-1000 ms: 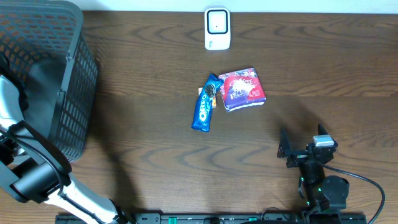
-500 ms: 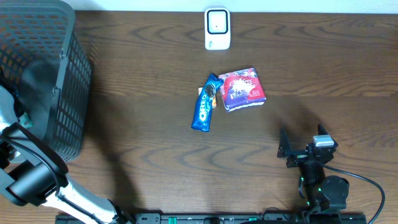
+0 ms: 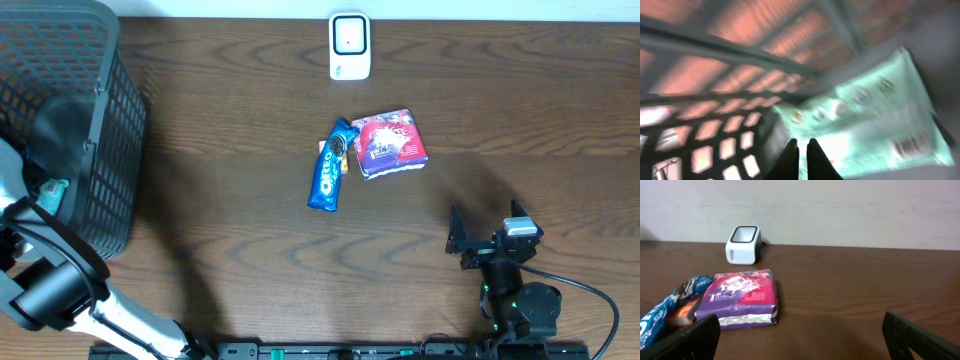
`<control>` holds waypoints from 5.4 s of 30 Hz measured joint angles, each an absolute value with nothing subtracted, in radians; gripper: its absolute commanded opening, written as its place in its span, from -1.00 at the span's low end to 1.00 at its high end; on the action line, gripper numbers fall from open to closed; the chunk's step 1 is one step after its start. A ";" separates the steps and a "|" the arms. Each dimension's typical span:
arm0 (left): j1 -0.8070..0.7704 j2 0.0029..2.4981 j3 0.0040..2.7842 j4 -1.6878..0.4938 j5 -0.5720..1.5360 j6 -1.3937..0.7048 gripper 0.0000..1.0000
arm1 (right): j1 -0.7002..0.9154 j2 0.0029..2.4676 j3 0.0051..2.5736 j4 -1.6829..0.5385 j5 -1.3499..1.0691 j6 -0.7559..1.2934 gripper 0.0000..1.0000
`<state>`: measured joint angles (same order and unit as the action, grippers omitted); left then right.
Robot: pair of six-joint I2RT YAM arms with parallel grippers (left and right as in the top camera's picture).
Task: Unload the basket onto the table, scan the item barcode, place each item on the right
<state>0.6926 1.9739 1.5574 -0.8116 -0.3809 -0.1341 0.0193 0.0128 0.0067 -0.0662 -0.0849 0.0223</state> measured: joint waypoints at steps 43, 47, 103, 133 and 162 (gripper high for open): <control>0.648 2.073 1.568 -0.802 -0.302 0.020 -0.86 | 0.019 0.013 0.007 -0.066 -0.085 0.022 0.98; 0.616 1.938 1.558 -0.762 -0.153 -0.006 -0.86 | 0.019 0.013 0.007 -0.066 -0.085 0.022 0.99; -0.301 1.771 1.568 -0.920 0.110 -0.288 0.96 | 0.019 0.013 0.007 -0.067 -0.084 0.022 0.99; -0.220 1.771 1.568 -1.250 0.052 -0.288 0.96 | 0.019 0.013 0.007 -0.039 -0.384 0.415 0.99; -0.220 1.771 1.568 -1.252 0.049 -0.288 0.96 | 0.021 1.402 1.176 -0.591 -0.550 0.195 0.97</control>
